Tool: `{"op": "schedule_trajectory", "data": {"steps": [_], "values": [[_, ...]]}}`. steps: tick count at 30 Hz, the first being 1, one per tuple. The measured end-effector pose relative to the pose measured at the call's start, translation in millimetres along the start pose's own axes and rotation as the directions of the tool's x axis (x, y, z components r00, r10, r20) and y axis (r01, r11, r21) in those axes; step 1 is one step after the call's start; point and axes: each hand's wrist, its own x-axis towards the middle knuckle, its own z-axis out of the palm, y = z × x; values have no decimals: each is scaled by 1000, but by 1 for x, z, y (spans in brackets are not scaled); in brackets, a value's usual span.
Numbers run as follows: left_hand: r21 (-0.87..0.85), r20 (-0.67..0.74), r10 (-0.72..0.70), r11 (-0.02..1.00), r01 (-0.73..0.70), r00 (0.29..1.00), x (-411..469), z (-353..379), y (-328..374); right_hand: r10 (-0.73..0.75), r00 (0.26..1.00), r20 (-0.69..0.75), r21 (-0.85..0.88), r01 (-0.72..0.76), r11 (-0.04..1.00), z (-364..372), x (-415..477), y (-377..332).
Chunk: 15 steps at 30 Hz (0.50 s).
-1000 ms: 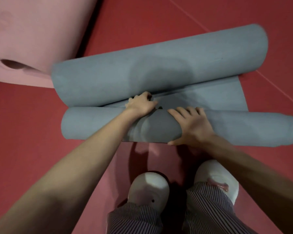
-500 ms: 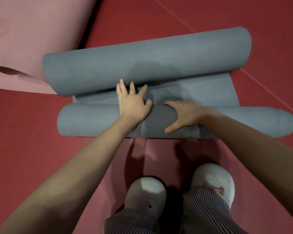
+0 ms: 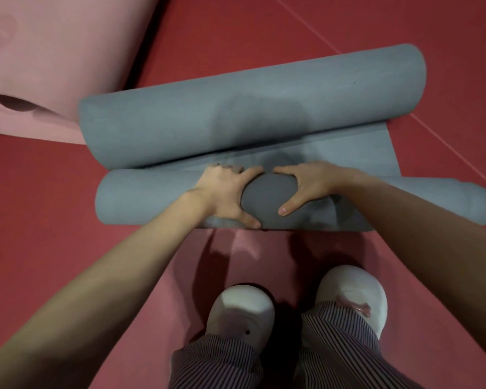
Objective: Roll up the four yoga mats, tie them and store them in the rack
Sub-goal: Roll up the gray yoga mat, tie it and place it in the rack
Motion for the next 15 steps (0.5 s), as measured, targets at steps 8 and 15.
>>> {"op": "schedule_trajectory", "data": {"steps": [8,15], "values": [[-221,162,52,975,-15,985,-22,28,20,-9,946,323,238,-72,969,40,-5,14],[-518,371,115,849,103,921,1,16,1,-72,996,54,135,64,989,19,-10,5]]}}
